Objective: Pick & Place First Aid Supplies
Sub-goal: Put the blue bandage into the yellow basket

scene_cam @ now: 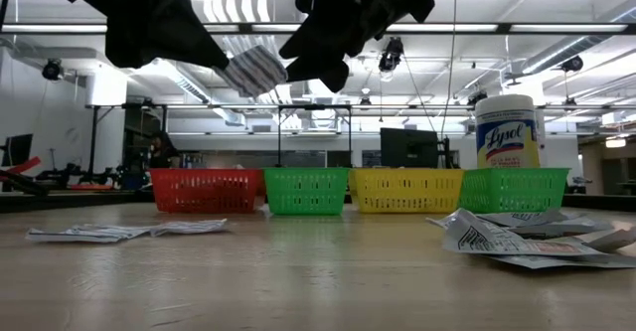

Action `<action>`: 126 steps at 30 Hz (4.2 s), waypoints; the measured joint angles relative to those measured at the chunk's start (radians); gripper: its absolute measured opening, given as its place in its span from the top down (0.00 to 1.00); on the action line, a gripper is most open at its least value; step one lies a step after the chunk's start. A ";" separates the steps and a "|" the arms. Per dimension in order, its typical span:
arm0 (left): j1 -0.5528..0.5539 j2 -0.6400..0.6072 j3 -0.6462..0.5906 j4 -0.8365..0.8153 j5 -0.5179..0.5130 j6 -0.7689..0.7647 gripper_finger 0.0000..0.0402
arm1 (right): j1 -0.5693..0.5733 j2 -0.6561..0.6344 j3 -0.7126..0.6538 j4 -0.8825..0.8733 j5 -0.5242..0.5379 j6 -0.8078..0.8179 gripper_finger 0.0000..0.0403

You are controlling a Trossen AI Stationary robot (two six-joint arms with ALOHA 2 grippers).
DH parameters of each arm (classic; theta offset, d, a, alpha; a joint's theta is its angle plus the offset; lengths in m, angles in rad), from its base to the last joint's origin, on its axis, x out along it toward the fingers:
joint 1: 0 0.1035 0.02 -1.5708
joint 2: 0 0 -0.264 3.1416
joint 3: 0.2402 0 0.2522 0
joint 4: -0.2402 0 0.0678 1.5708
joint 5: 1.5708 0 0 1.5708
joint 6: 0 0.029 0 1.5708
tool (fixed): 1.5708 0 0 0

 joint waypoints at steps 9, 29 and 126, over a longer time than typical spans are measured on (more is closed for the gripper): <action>0.000 0.000 0.000 0.005 0.000 0.001 1.00 | -0.001 0.000 0.000 0.019 0.004 0.018 0.51; 0.000 0.000 0.000 0.026 0.000 0.025 1.00 | 0.000 0.069 0.008 0.087 0.014 0.016 0.51; -0.056 -0.142 -0.204 -0.187 -0.045 -0.124 0.62 | -0.301 -0.152 -0.149 -0.522 0.231 0.429 0.98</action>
